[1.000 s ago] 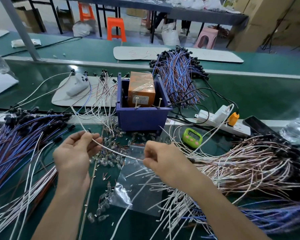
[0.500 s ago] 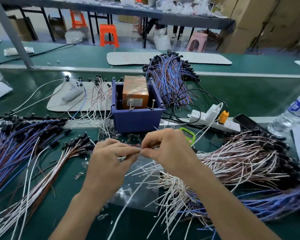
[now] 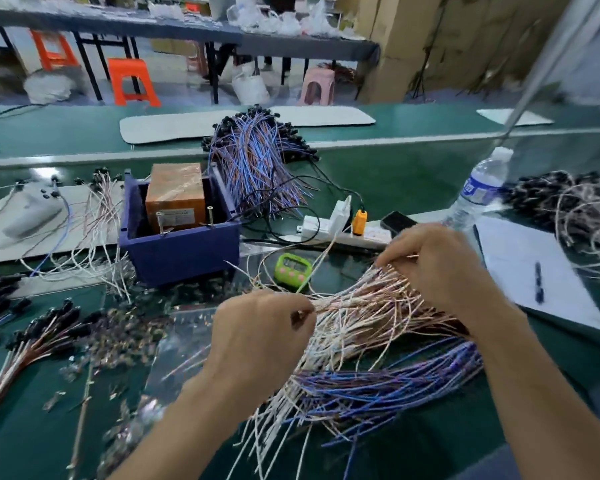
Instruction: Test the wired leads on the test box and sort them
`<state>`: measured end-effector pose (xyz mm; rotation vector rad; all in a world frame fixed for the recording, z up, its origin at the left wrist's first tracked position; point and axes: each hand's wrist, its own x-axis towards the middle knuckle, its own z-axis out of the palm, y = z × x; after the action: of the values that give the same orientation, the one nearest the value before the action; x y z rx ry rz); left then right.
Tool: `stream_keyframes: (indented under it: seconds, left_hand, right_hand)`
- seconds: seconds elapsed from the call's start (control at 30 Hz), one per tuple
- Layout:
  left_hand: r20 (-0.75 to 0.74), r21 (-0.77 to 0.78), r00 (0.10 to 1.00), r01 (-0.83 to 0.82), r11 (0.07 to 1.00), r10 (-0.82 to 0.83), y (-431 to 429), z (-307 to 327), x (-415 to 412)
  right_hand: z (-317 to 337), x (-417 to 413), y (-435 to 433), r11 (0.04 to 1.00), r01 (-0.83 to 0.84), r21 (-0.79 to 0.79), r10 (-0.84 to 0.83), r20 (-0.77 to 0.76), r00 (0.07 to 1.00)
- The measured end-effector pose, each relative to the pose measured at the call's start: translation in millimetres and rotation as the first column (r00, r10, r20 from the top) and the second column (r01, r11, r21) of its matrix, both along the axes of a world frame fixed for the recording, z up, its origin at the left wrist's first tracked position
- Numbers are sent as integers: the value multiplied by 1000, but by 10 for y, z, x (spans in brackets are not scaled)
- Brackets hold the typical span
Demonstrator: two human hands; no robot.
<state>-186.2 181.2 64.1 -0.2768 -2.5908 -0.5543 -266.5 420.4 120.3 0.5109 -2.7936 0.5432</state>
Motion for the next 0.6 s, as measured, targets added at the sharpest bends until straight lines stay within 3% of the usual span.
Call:
stream_keyframes:
  seconds: [0.1, 0.33, 0.6]
  left_hand:
    - [125, -22, 992, -28, 999, 31, 115, -83, -133]
    - [302, -57, 946, -101, 993, 114, 194, -375, -372]
    - [429, 141, 901, -138, 980, 65, 86, -348, -343]
  right_hand:
    - [-111, -116, 300, 998, 63, 4, -62, -86, 994]
    - [-628, -348, 537, 984, 165, -61, -170, -78, 982]
    - [-966, -331, 403, 945, 256, -202, -270, -45, 962]
